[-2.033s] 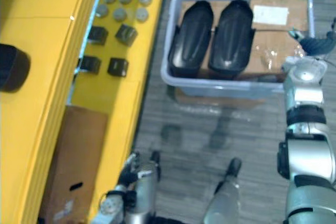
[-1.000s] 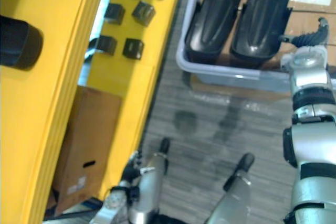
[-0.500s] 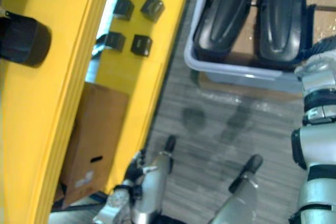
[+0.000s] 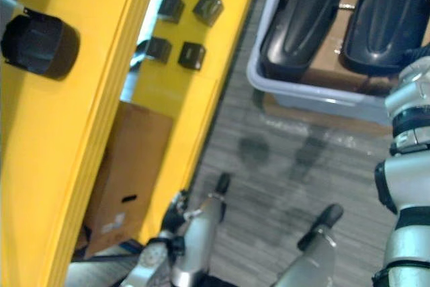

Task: Walk over and take plastic housings, then place them on the shelf

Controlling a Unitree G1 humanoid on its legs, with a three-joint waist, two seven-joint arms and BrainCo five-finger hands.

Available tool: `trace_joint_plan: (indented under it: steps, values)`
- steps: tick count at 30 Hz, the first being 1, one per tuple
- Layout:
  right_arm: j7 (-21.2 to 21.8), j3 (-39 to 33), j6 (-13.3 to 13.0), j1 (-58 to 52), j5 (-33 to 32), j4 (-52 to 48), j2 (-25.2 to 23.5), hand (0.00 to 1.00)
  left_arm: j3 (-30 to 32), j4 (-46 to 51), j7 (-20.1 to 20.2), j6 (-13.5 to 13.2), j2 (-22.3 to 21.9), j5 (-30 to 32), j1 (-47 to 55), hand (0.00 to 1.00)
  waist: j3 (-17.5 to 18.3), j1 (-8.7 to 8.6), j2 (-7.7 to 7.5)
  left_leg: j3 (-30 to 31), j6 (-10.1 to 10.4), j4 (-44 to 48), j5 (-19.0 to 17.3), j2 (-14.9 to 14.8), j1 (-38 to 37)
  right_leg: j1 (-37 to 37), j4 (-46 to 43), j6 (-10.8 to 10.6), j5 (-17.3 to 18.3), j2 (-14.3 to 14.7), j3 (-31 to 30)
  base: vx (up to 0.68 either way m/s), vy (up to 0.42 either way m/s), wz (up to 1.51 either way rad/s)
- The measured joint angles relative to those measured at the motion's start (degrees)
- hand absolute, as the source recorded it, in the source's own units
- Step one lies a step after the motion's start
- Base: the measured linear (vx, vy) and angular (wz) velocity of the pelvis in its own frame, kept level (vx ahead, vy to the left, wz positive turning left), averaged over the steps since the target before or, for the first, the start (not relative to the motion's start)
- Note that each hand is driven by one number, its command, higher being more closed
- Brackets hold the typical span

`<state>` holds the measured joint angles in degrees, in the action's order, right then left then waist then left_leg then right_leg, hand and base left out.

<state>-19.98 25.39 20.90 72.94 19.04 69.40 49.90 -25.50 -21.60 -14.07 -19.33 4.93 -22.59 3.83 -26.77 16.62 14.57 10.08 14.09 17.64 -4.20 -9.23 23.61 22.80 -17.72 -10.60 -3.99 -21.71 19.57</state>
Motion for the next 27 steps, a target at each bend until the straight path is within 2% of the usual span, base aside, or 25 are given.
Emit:
trace_joint_plan:
  steps: [3,5,10,12,15,18,22,25,27]
  values:
    - [-2.6,-0.1,-1.6,0.7,0.2,0.0,0.0,1.00,1.8,7.0,-3.2,-0.1,-0.4,0.0,0.1,0.00,0.0,-0.22,-0.01,0.3,0.1,-0.3,0.1,-0.1,-0.8,-0.9,-0.7,0.0,0.6,-0.2,0.7,0.00,-0.029,0.09]
    - [-4.4,-1.2,-2.0,1.1,0.2,-0.3,0.1,1.00,5.5,11.9,-6.1,-0.3,-0.9,-0.1,0.1,0.00,-0.1,-0.20,-0.17,0.4,0.1,-0.8,0.5,-0.1,-1.1,-0.9,-1.0,0.1,0.7,-0.3,0.8,-0.01,-0.016,0.02]
    - [-7.4,-1.8,-2.1,3.0,0.1,-1.6,0.1,1.00,9.9,18.1,-9.3,-0.9,-0.8,0.1,0.8,0.00,-0.5,-0.27,-0.68,0.3,0.2,-1.6,1.0,-0.4,-1.7,-1.1,-1.3,0.3,0.9,-0.2,0.9,-0.02,-0.037,0.01]
    - [-9.6,-1.7,-2.2,3.6,0.1,-2.8,0.0,1.00,10.8,20.5,-10.0,-1.8,-0.7,1.1,0.9,0.00,-1.0,-0.38,-1.48,0.2,0.4,-1.9,1.3,-0.8,-2.0,-1.3,-1.3,0.3,0.9,0.1,0.9,-0.03,-0.042,-0.02]
    - [-12.6,-1.7,-2.7,3.8,0.2,-4.4,-0.1,1.00,13.1,23.0,-10.5,-2.4,-0.3,2.9,0.8,0.00,-2.1,-0.33,-3.04,0.1,0.6,-3.9,2.3,-1.5,-3.8,-2.1,-1.0,0.6,1.1,0.7,1.1,-0.03,-0.056,-0.03]
    - [-14.8,-1.7,-4.1,3.8,1.3,-6.8,-0.1,1.00,13.9,25.4,-11.2,-3.5,1.6,3.6,0.0,0.00,-2.5,-0.55,-3.64,-0.3,0.7,-4.4,2.4,-1.9,-4.4,-2.4,-0.5,1.2,1.5,0.9,1.2,-0.04,-0.049,-0.06]
    - [-19.5,-1.8,-8.0,3.8,3.9,-11.9,-1.1,1.00,18.1,31.7,-11.7,-4.5,4.3,5.5,-4.1,0.00,-3.0,-2.10,-4.53,-1.1,0.8,-6.0,3.1,-2.5,-5.7,-2.8,-0.1,1.1,0.6,1.3,1.6,0.00,-0.041,-0.08]
    - [-21.6,-3.0,-9.7,3.7,5.0,-15.0,-2.5,1.00,18.4,32.8,-10.8,-4.3,5.8,5.5,-7.4,0.00,-3.0,-3.02,-5.16,-1.6,1.0,-6.2,3.2,-3.3,-5.9,-3.0,0.4,1.4,0.1,2.2,1.7,0.02,-0.051,-0.13]
    - [-22.6,-4.8,-10.6,2.2,7.1,-19.7,-5.2,1.00,18.7,32.9,-9.0,-3.6,6.5,5.5,-9.3,0.00,-3.0,-3.79,-6.86,-3.3,1.1,-6.9,3.2,-4.3,-7.6,-3.2,0.5,1.8,-0.2,2.9,1.8,0.02,-0.059,-0.27]
